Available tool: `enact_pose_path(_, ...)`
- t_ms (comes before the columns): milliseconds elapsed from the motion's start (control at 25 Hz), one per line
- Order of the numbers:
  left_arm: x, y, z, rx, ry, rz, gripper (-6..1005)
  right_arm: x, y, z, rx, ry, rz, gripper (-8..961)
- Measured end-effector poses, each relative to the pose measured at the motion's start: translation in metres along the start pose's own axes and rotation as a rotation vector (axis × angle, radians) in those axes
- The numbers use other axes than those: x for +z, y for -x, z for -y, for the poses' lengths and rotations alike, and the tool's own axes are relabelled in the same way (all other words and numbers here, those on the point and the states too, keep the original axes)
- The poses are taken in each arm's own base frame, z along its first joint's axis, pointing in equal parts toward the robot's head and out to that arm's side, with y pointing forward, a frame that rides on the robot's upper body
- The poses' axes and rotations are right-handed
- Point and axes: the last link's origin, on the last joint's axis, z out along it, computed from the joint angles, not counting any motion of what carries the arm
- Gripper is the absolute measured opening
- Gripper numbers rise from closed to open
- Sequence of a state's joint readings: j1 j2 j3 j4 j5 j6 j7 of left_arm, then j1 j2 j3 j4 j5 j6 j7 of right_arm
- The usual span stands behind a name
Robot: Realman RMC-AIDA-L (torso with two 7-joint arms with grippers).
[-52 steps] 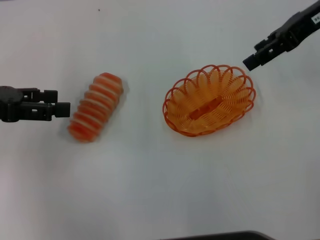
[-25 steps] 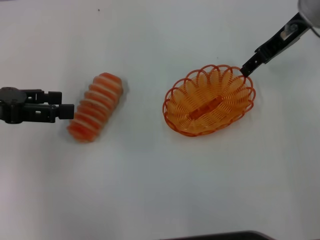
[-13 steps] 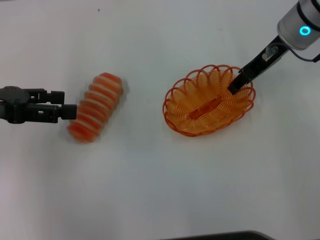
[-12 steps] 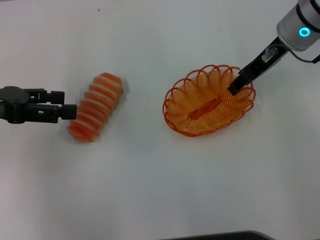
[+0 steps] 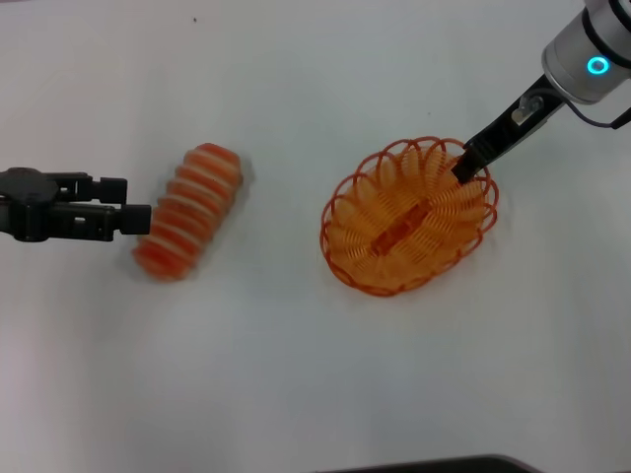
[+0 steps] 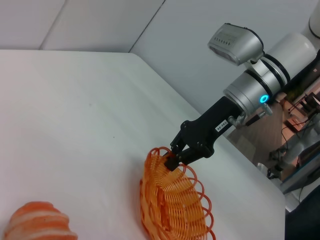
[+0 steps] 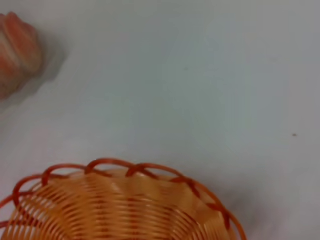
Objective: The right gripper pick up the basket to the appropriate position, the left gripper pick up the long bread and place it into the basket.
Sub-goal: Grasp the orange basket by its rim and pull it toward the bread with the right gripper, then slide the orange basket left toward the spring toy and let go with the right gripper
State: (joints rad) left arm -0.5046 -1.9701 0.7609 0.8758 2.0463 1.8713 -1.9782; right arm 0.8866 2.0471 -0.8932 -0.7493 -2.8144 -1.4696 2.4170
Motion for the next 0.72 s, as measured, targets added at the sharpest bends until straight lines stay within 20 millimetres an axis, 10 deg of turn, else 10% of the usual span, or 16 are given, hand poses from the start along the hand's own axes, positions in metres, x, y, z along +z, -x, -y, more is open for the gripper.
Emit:
enact_pose_path(240,0.0,0.001,0.0,-0.005,0.003,0.003,900,-0.009,-0.005,0.002,0.048,0.072,0.037,126)
enact_pose_path(720,-0.002,-0.002,0.0,0.003,-0.005,0.014,895,-0.048,-0.041,0.024,0.314,0.427,0.397,71)
